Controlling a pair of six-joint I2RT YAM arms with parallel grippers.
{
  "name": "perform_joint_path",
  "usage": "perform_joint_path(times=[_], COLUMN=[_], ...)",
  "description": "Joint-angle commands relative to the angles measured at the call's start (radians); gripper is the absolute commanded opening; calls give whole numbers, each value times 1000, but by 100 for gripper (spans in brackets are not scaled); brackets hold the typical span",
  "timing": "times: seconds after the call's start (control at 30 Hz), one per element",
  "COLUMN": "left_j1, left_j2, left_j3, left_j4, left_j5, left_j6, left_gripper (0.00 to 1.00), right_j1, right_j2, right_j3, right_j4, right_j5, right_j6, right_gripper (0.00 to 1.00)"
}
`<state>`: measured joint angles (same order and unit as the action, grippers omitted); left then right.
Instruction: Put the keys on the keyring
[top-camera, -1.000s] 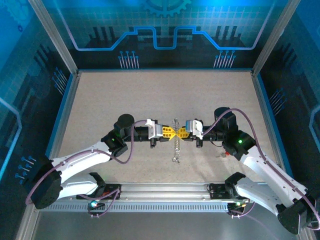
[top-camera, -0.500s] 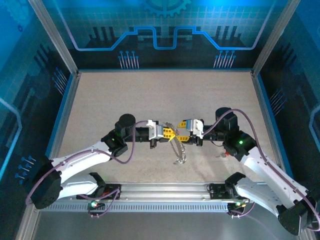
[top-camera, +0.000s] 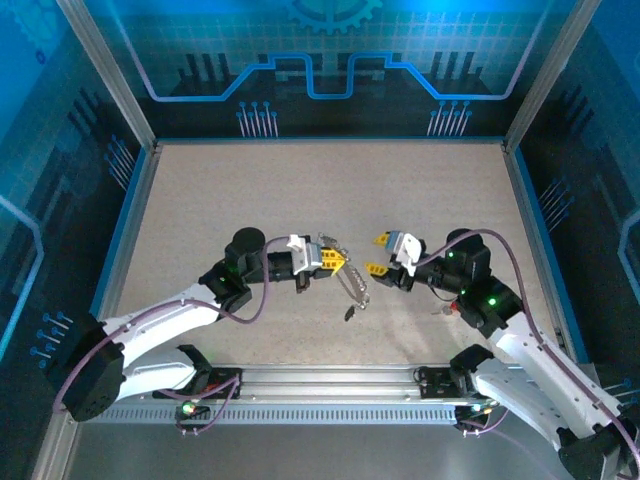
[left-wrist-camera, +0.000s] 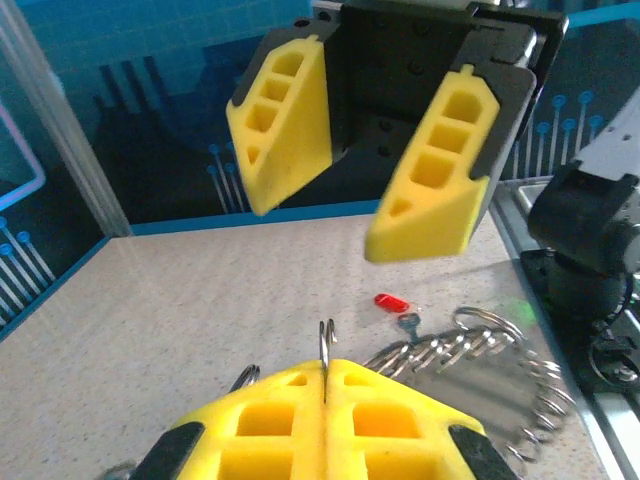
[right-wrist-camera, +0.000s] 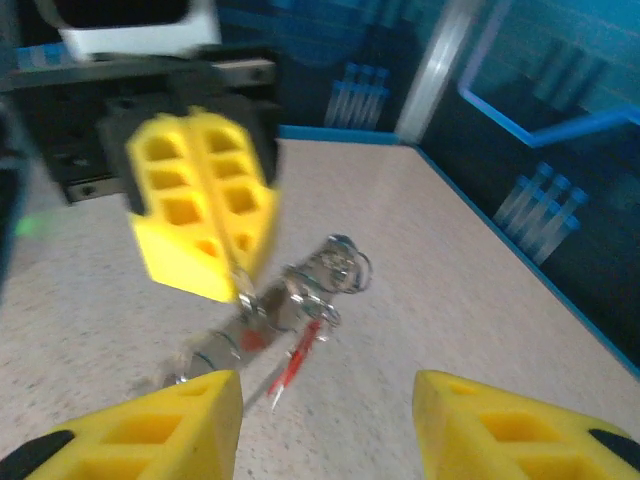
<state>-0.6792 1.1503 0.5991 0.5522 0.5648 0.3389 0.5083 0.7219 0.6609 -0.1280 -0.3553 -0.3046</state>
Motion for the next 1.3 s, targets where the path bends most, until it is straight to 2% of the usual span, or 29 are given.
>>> perform_joint_path(times=[0.0,0.07,0.13,0.2,0.3,0.47,0.63,0.73,0.9,1.03,1.27], left_j1=[37,62,83,105,125,160,159,159,156,142,107], left_j2=[-37,-36,-29,-10,12,36,55,49,10,10,12], left_j3=[-7,-3,7,27,39,18,17,21,33,37,42], left_j4=[60,49,25,-18,-60,-44,-68,-65,-146,-175,-211], left_j5=[0,18,32,59,88,105,107,113,90,77,74], left_j6=[-14,-33,-59,-61,-24,0,18,11,54,70,100], left_gripper=[0,0,0,0,0,0,0,0,0,0,0], right_j1=[-22,-46,-90,-108,-166,-398,-548,-550,-554,-562,-723], right_j2=[-16,-4,19,35,48,74,170,192,162,177,268], right_j3=[36,74,81,55,5,-78,-121,-124,-168,-204,-214], right_j4=[-137,-301,-414,-494,-574,-627,-686,-706,-711,-684,-607], right_j5=[465,652,661,663,625,395,304,323,400,419,354], right_j6=[373,652,818,954,1068,1104,1130,1199,1273,1283,1191], right_gripper=[51,60,61,57,51,45,43,44,33,32,36])
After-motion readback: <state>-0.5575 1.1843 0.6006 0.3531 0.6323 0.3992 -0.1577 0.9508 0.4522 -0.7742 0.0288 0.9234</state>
